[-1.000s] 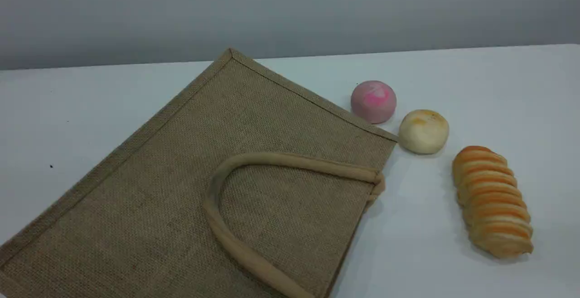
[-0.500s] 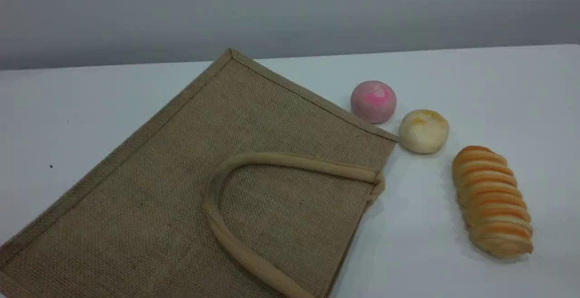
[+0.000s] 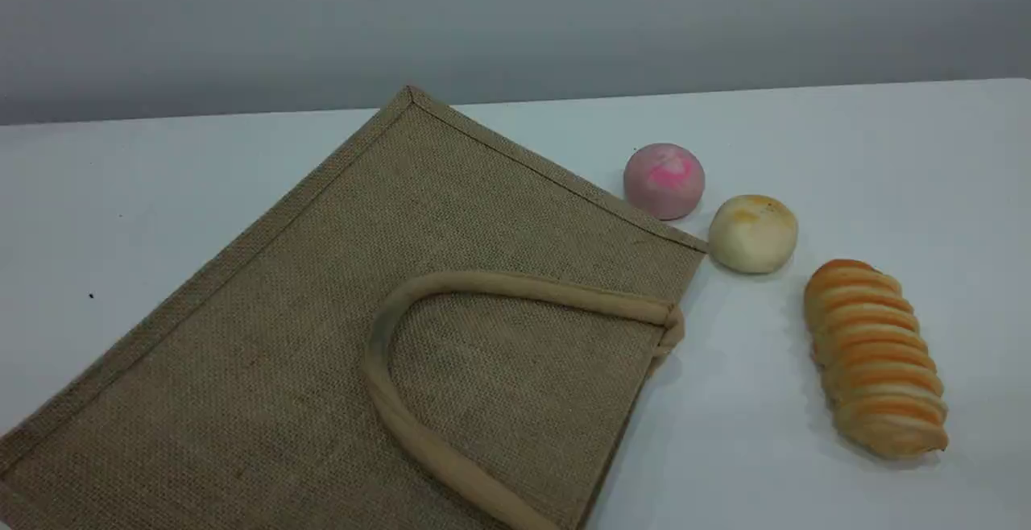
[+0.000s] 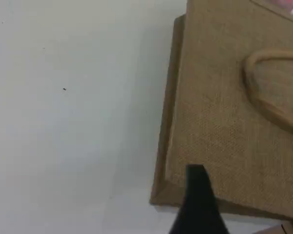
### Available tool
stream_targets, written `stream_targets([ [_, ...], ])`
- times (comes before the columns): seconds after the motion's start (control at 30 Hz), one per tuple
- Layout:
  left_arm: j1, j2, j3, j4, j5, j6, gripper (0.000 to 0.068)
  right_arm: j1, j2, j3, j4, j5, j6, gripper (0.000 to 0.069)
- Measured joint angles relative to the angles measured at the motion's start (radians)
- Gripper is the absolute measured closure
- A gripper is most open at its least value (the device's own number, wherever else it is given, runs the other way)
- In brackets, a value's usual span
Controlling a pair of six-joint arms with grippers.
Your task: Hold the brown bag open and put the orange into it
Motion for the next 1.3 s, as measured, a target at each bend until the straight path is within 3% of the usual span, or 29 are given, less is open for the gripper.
stream_targets([
  [0.17, 0.000, 0.000, 0.000, -0.001, 0.027, 0.000, 0.0231, -0.145, 0.000, 0.000, 0.000, 0.000, -0.001, 0.0202],
  [0.57, 0.000, 0.000, 0.000, -0.001, 0.023, -0.002, 0.0231, -0.703, -0.009, 0.000, 0.000, 0.000, -0.001, 0.0202],
  [0.67, 0.004, 0.000, 0.000, -0.002, 0.023, -0.002, 0.0231, -0.794, -0.051, 0.000, 0.000, 0.000, -0.001, 0.0202],
  [0.8, 0.065, 0.000, -0.001, -0.003, 0.023, -0.001, 0.0231, -0.816, -0.086, -0.002, 0.000, 0.001, -0.001, 0.0202],
  [1.07, 0.290, -0.036, -0.001, -0.002, 0.022, -0.002, 0.0231, -0.816, -0.084, -0.001, 0.005, 0.000, 0.000, 0.0202],
  [1.3, 0.299, -0.114, -0.001, -0.002, 0.023, -0.003, 0.0231, -0.815, -0.084, -0.001, 0.005, 0.000, 0.000, 0.0202],
])
